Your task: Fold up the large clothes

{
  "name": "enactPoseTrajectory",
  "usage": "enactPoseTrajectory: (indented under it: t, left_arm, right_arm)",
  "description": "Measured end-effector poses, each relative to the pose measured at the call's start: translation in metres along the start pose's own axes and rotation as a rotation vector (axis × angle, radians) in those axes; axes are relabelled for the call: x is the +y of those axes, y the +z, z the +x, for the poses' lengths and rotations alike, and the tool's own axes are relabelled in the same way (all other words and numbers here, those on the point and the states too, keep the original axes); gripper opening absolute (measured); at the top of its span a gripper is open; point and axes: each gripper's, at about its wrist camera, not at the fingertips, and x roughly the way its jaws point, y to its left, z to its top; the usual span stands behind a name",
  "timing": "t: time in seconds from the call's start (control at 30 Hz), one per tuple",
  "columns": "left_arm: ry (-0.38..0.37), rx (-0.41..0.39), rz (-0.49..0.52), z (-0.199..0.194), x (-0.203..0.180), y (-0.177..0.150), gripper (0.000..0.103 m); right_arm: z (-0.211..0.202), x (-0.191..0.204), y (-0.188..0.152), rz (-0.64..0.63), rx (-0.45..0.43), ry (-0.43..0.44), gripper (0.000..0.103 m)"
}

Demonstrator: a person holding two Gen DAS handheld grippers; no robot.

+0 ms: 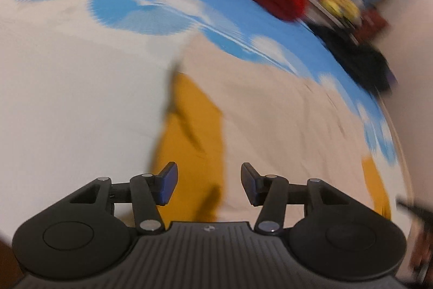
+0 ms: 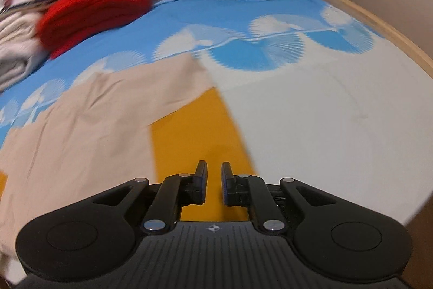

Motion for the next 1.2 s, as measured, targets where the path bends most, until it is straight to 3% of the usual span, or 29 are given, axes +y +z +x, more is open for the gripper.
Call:
enactPoseTrajectory:
  t: [0.1, 0.3, 0.5, 0.57, 0.73, 0.83, 1.03, 1.2]
  left_arm:
    - [-0.001, 0.049, 0.116, 0.018, -0.025, -0.006, 0.056]
    - [0.133, 0.233, 0.133, 0.072, -0.02, -0.017, 0.056]
    - [0.078, 0.169, 0.044, 0.05, -0.019, -0.014, 0.058]
    - [0.048, 0.15, 0.014, 0.04, -0.015, -0.014, 0.063]
    - [0.104, 0.106, -0.08, 0.03, 0.007, -0.004, 0.072]
    - [0.112, 0.094, -0.16, 0.026, 0.027, 0.002, 0.085]
    - [0.131, 0.132, -0.194, 0.041, 0.053, 0.022, 0.086]
    - [0.016, 0.217, -0.235, 0.071, 0.069, 0.031, 0.086]
  right_arm:
    - [0.011, 0.011, -0.003, -0.016, 0.025, 0.012, 0.011]
    - [0.04, 0.009, -0.01, 0.006, 0.124, -0.032, 0.011]
    - [0.044, 0.006, -0.014, 0.008, 0.143, -0.046, 0.011]
    - [0.039, 0.007, -0.013, 0.0, 0.131, -0.038, 0.011]
    - [0.034, 0.014, -0.01, -0.029, 0.106, -0.013, 0.011]
    - [0.032, 0.019, -0.01, -0.043, 0.099, 0.001, 0.011]
    - [0.03, 0.024, -0.007, -0.046, 0.093, 0.035, 0.011]
    - [0.026, 0.032, -0.002, -0.051, 0.082, 0.092, 0.011]
